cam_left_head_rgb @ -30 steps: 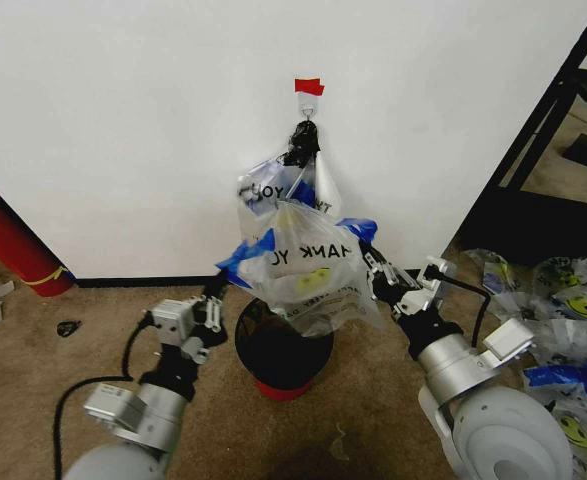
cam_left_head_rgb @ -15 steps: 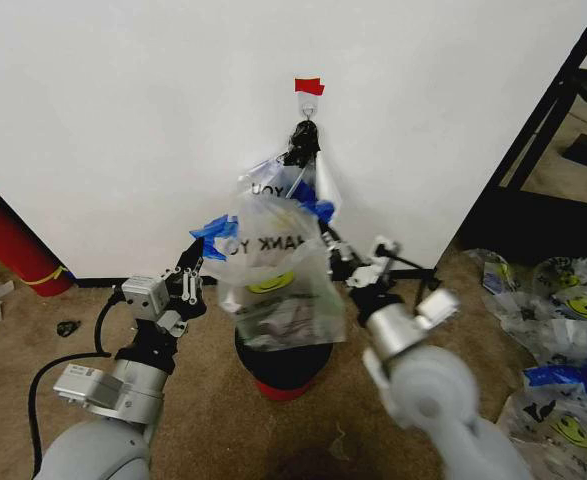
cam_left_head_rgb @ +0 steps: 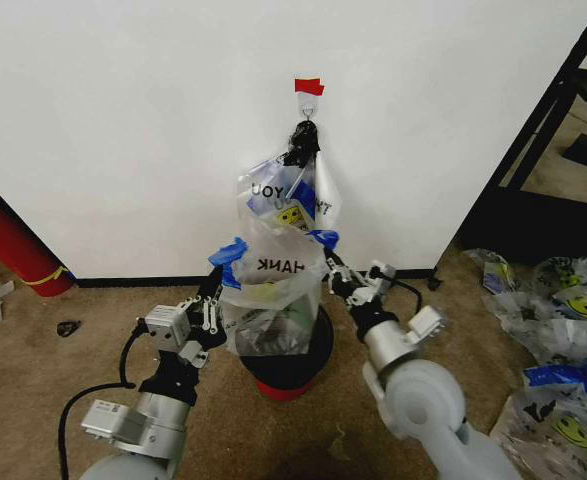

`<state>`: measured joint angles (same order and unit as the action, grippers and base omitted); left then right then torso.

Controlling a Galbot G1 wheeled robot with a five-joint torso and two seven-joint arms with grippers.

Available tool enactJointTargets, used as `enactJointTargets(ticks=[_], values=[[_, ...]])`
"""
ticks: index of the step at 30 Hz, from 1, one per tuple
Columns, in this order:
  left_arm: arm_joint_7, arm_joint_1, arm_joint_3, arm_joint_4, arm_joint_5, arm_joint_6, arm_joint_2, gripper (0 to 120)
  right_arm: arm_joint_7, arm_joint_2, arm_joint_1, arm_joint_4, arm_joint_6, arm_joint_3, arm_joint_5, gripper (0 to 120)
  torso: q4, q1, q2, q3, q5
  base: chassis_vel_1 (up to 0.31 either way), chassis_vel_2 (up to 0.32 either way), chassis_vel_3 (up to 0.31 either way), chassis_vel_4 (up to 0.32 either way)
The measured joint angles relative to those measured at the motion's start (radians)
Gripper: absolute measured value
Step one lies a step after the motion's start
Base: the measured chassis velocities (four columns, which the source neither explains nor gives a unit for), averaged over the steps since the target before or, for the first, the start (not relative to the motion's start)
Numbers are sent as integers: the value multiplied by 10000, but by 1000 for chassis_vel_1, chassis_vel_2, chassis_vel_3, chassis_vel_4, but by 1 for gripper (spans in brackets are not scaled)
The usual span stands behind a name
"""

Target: Pick up the garbage bag from the wall and place it over the trash bin.

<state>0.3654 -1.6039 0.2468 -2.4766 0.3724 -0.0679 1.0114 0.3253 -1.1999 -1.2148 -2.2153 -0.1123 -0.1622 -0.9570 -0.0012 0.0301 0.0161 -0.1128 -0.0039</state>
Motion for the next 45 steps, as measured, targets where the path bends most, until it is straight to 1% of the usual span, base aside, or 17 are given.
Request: enactJointTargets(ticks=[5, 10, 15, 21, 26, 31, 35, 40, 45], values=[[10, -224, -60, -31, -60, -14, 66, 0, 226, 36, -61, -395, 40, -230, -52, 0, 5, 0, 0, 0, 0, 0, 0, 0, 0], [6, -183, -33, -130, -30, -19, 2, 0, 383, 358, -58, -907, 15, -543, -279, 0, 3, 0, 0, 0, -1, 0, 0, 0, 0], [-1, -194, -156, -95, -14, 6, 23, 0, 378, 259, -370, -995, -13, -544, -82, 0, 2, 0, 0, 0, -1, 0, 0, 0, 0], [12, -379, -179, 178, 78, 10, 117, 0, 331, 152, -618, -792, -13, -514, 250, 0, 3, 0, 0, 0, -1, 0, 0, 0, 0], [278, -516, -302, 903, 386, 211, 163, 0, 314, -147, -1179, -39, -188, -67, 1283, 0, 3, 0, 0, 0, -1, 0, 0, 0, 0], [394, -605, -317, 1038, 455, 391, 120, 0, 380, -251, -1450, 198, -315, 27, 1716, 0, 2, 0, 0, 0, -2, 0, 0, 0, 0], [610, -1002, -389, 1133, 201, 623, 75, 0, 622, -319, -1818, 468, -571, 138, 2386, 0, 2, 0, 0, 0, -2, 0, 0, 0, 0], [686, -1448, -219, 1078, -5, 556, 48, 0, 688, -392, -2170, 323, -671, 151, 2659, 0, 4, -1, 0, 0, -1, 0, 0, 0, 0], [689, -1231, -176, 999, -397, 295, 59, 0, 788, -311, -2032, -36, -565, -23, 2486, 0, 4, 0, 0, 0, -1, 0, 0, 0, 0]])
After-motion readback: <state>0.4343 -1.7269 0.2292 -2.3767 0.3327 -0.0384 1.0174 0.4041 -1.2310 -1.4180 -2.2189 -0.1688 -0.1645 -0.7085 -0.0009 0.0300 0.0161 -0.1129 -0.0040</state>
